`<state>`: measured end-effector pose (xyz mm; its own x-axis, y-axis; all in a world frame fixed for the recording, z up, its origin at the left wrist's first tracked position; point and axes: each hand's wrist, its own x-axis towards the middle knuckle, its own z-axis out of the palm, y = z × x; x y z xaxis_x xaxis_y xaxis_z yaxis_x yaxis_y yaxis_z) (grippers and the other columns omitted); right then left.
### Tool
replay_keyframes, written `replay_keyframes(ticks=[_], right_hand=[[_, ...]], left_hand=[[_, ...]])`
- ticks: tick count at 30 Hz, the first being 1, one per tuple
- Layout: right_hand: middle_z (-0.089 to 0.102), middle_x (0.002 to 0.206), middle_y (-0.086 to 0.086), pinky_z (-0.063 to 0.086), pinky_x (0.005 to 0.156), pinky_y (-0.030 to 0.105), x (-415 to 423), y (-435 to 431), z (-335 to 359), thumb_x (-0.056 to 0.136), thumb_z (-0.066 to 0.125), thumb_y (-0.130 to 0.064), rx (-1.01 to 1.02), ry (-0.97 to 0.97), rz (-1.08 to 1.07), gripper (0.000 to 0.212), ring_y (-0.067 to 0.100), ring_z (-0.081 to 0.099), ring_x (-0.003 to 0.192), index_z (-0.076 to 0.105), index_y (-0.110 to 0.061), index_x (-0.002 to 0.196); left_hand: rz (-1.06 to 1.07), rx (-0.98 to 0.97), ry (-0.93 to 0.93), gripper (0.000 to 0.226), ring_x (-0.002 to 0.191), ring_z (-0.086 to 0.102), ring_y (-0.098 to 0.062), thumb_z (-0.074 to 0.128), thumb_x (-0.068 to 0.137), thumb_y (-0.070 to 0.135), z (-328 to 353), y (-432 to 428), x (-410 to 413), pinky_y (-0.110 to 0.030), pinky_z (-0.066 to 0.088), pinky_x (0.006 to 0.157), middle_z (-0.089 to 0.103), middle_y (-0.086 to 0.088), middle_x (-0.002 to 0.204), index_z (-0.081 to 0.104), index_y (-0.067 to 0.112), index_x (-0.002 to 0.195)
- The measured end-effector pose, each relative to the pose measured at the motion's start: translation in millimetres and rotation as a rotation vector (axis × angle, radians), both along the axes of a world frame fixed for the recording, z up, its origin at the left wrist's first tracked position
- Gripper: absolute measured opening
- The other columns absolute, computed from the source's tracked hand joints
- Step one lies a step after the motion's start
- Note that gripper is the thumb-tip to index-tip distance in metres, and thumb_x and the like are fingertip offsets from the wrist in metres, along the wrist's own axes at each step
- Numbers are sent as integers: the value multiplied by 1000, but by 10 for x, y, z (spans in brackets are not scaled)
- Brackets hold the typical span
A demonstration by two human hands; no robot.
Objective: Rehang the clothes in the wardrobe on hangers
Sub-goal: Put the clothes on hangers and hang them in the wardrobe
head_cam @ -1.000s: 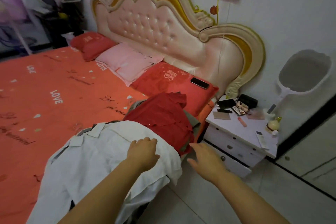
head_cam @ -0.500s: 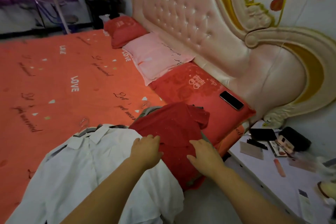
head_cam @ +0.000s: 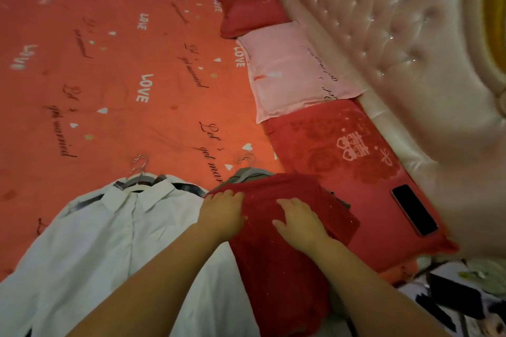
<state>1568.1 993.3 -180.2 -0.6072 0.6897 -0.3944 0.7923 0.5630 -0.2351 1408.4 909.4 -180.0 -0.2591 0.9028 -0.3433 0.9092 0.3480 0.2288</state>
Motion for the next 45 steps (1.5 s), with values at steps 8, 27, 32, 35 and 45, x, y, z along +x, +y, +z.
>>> replay_keyframes(ticks=[8,27,32,35,45], right_hand=[[43,138,8,35,105,37,-625,1220,-883,92,52,-35,-116,-70,189,53,26,41,127,37,-16,140],[54,125,9,44,84,36,-1049,2079,-2719,86,46,-62,-149,-50,195,72,28,54,112,27,-24,143],[52,133,1,41,92,33,-864,2031,-2593,65,63,-72,-270,-32,189,96,21,51,118,27,-28,142],[47,137,-2,41,98,35,-740,1952,-2553,58,69,-71,-315,0,169,105,19,47,123,24,-29,143],[39,132,-4,48,81,37,-414,1685,-1875,67,74,-51,-76,139,225,102,22,54,113,10,-36,146]], left_hand=[[220,-66,-79,55,118,48,-27,50,92,41,-794,775,-397,-38,41,94,48,-6,132,35,18,140],[460,-115,-137,66,117,46,-30,40,90,57,-2808,1608,-588,-40,34,96,50,-13,126,31,15,140],[405,-113,-167,55,107,52,-30,43,90,56,-2734,1521,-614,-37,38,88,55,-12,117,44,14,127],[346,-104,-167,51,106,54,-30,43,91,54,-2697,1445,-590,-37,37,85,60,-10,116,46,14,124],[320,126,-183,51,111,51,-27,48,91,48,-2134,1290,-438,-36,32,91,57,-6,120,41,16,130]])
